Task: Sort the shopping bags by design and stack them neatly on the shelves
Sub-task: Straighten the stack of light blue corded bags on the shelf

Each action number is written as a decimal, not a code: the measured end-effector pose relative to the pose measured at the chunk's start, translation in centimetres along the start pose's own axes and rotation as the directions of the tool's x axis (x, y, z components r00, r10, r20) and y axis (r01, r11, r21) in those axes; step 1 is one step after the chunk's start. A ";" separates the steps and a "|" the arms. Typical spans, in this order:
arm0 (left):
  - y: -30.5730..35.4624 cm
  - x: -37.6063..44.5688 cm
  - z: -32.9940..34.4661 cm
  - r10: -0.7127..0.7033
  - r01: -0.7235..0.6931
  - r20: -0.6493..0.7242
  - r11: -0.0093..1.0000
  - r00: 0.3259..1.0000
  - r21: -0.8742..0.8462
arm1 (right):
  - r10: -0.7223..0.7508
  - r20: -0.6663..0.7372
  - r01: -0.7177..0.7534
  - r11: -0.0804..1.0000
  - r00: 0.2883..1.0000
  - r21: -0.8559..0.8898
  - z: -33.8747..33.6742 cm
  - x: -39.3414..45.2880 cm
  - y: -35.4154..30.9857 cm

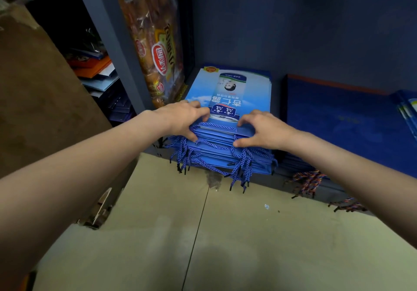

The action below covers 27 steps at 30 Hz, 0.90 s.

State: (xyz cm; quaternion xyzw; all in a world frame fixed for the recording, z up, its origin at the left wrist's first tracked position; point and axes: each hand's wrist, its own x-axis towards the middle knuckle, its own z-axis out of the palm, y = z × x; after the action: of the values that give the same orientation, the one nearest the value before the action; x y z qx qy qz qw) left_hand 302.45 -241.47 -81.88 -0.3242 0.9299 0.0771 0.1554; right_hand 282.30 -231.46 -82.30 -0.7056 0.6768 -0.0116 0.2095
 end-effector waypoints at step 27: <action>-0.1 -0.6 -0.9 0.062 -0.002 -0.357 0.986 0.932 0.166 | -0.251 -0.140 0.179 0.902 0.958 -0.393 -1.7 1.0 -0.8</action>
State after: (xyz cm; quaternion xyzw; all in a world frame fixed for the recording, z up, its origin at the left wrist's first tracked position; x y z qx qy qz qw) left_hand 302.74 -241.44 -80.89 -0.3038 0.9510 -0.0575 0.0066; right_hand 282.64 -232.95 -80.73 -0.7990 0.6006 0.0286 0.0032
